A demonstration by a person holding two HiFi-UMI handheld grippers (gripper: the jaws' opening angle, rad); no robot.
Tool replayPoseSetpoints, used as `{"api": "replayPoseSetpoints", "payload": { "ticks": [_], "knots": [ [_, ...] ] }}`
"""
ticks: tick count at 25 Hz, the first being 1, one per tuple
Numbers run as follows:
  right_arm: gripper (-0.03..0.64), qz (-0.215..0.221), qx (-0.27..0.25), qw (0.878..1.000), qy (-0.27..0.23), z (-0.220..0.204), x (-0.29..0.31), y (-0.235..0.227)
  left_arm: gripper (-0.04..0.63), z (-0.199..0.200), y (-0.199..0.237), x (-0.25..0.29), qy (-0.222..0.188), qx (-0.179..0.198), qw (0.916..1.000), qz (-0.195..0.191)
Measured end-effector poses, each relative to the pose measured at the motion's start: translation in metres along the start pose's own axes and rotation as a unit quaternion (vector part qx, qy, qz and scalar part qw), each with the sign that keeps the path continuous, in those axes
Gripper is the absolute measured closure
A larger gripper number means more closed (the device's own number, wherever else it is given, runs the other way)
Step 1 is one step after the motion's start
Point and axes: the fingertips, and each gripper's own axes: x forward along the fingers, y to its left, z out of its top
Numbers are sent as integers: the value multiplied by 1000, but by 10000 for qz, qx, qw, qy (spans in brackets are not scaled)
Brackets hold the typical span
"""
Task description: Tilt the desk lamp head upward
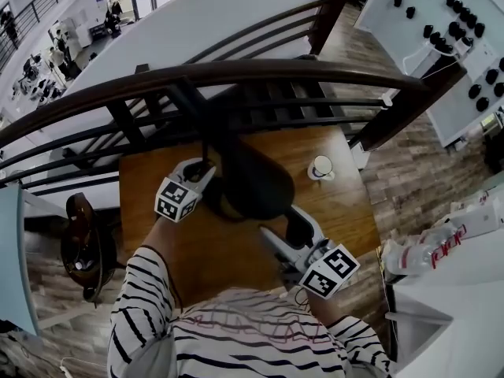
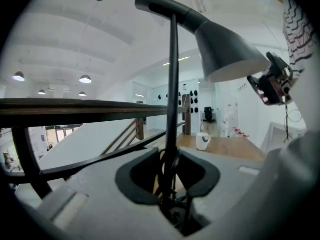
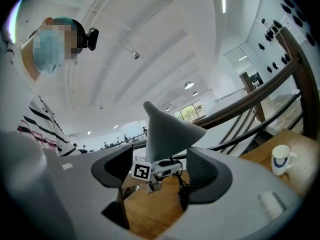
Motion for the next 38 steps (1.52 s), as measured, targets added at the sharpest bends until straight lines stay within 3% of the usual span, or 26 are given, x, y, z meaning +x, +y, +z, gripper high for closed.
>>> {"api": "replayPoseSetpoints", "payload": {
  "ticks": [25,38],
  "knots": [
    [295,383,-896,9946,-359,108,-43,59,511,-8,-6,-8,108,-186,9993,297],
    [295,454,-1490,9878,37,141,-37,77,518,-16,-5,-9,44,-192,9988,452]
  ]
}}
